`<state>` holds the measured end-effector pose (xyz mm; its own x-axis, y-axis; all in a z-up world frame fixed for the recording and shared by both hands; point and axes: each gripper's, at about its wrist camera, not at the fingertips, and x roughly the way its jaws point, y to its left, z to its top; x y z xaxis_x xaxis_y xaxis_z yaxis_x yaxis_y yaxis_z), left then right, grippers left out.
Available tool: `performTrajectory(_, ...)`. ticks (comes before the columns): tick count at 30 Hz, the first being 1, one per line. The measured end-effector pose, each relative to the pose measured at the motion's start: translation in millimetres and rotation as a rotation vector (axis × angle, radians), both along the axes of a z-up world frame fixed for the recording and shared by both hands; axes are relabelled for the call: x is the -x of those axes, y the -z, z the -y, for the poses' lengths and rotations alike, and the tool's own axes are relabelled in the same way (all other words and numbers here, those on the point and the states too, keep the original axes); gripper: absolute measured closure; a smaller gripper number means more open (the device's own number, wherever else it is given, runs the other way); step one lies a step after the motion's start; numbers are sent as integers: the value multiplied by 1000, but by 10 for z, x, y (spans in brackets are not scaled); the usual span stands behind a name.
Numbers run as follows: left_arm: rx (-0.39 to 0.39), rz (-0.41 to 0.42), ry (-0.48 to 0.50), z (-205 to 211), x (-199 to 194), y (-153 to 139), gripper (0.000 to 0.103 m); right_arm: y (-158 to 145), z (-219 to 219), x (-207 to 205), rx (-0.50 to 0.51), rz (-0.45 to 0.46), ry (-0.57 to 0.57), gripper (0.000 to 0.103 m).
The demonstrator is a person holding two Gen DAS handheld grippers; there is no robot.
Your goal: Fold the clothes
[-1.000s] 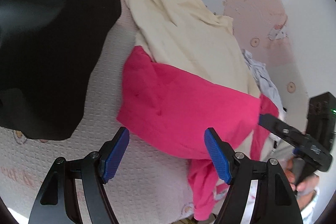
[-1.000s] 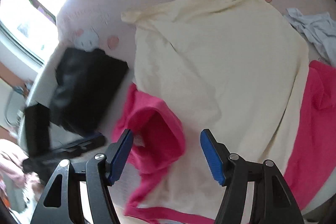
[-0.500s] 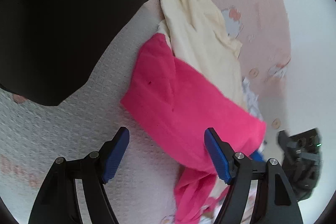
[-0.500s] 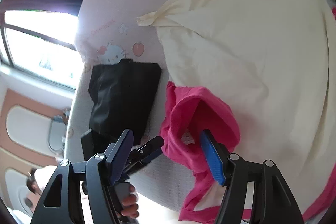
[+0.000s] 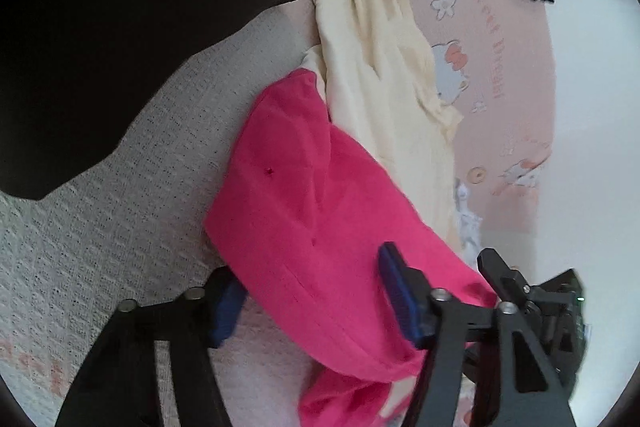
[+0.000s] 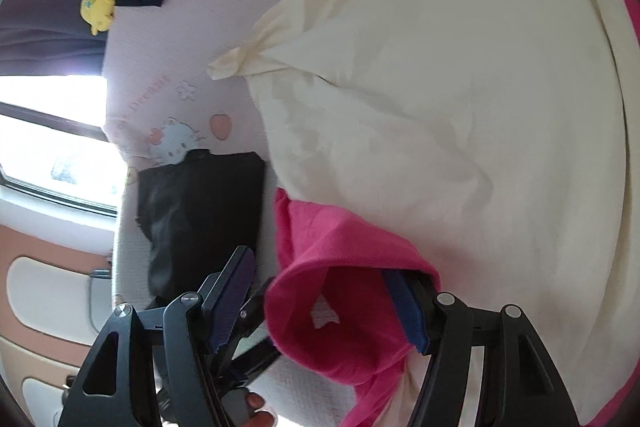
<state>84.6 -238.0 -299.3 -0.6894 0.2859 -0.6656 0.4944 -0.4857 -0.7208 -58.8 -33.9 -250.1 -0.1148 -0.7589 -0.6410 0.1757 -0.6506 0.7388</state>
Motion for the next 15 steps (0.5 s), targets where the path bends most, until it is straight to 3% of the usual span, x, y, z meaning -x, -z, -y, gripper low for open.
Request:
performTrajectory(5,5,-10,-14,-67,119,12,67,-30,117,-53,-93,-95,-28,56)
performTrajectory(7,18,-23,-7,-73,141,-15,76,-31,146,-54,-102,-122,-45,78)
performTrajectory(9,35,-40,-1,-75,162,-57,80,-31,142,-43,-101,-129,-49,87)
performTrajectory(11,52,-64,3,-75,193,-121,88,-40,109,-27,-90,-130,-39,91)
performTrajectory(15,62,-122,1,-57,306,-296,88,-116,-25,4,-35,-129,2,93)
